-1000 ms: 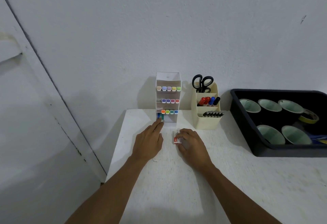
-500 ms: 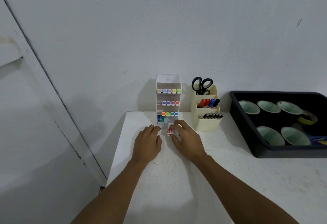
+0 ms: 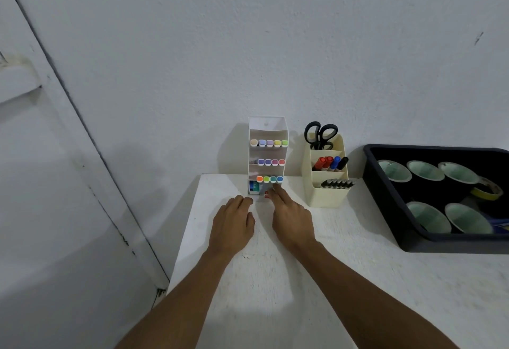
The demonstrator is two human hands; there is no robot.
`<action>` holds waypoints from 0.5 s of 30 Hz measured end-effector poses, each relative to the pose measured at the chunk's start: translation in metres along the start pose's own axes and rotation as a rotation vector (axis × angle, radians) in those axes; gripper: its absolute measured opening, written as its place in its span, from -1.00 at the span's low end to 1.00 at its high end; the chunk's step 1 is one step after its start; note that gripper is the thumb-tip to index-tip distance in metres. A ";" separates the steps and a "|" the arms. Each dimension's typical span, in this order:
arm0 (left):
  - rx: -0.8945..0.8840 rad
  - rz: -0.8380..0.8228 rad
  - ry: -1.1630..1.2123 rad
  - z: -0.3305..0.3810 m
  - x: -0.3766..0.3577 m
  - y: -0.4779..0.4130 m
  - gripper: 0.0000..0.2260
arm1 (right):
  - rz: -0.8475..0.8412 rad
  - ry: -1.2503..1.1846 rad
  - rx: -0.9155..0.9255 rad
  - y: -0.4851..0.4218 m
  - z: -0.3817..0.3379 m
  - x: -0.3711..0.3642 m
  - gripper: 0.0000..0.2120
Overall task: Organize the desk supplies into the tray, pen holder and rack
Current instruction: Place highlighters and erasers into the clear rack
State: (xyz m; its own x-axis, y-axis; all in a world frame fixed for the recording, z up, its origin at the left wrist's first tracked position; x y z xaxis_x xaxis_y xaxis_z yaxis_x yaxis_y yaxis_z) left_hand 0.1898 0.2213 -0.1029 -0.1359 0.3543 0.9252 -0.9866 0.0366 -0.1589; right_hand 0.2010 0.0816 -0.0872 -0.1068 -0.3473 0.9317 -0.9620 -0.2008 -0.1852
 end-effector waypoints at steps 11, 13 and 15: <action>0.025 0.024 0.009 -0.002 0.000 -0.001 -0.58 | -0.046 0.082 -0.001 -0.002 0.001 -0.004 -0.42; 0.025 0.028 0.018 -0.002 0.000 -0.001 -0.59 | -0.073 0.100 -0.008 -0.003 0.000 -0.005 -0.41; 0.026 0.033 0.030 -0.003 -0.001 -0.001 -0.60 | -0.089 0.120 -0.020 -0.003 -0.002 -0.006 -0.40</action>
State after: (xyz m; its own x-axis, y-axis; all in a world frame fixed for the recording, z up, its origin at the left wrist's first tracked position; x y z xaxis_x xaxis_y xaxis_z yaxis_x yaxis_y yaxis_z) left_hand 0.1913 0.2237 -0.1044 -0.1660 0.3823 0.9090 -0.9837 0.0004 -0.1798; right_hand 0.2038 0.0856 -0.0913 -0.0494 -0.2171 0.9749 -0.9736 -0.2073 -0.0955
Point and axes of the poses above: each hand's wrist, its own y-axis away from the middle knuckle, its own x-axis out of the back of the hand, z = x × y, the point moved 5 cm from there along -y, towards the middle knuckle, and after that the axes turned 1 degree about -y, right-handed, at the moved point
